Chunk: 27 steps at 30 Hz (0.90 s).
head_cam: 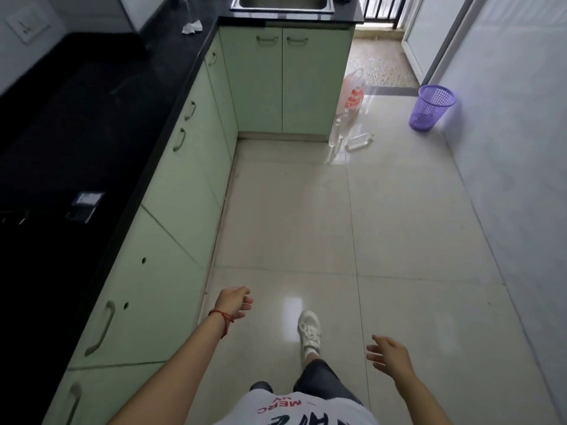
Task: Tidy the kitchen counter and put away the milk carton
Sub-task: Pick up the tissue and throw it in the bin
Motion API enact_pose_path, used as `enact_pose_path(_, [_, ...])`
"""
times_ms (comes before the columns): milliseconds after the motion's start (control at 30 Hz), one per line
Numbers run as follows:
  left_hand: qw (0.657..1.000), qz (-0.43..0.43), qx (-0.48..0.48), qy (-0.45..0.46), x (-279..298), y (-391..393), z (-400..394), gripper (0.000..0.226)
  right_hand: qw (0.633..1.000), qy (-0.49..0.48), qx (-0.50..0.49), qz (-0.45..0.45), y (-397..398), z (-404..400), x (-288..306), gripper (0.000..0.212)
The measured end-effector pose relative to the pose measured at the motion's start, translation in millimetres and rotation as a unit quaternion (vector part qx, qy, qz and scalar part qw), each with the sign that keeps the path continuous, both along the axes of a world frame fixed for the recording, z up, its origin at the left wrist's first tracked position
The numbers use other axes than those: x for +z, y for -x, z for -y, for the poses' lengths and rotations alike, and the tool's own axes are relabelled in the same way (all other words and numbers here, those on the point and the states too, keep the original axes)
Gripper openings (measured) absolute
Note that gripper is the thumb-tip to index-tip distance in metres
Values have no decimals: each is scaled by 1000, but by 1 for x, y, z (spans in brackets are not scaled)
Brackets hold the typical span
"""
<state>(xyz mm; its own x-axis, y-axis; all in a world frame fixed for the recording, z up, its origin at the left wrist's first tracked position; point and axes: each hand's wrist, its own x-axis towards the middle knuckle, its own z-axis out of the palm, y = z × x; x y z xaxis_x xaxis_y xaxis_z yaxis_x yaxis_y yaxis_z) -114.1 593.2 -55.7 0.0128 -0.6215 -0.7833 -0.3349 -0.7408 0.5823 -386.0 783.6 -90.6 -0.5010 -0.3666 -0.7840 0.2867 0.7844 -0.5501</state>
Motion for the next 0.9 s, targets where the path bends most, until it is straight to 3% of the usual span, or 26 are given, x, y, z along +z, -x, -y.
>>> enact_pose_path(267, [997,24,66,-10,-6,57,120,22,996,12,83,-5,90,187,12,18])
enact_pose_path(633, [982,67,169,-58,-53,50,296,25,984,60,166,-20,136,462,10,14])
enact_pose_path(900, [991,48,111,-50,-36,110,498,29,990,19,140,-28,167,610,1,17])
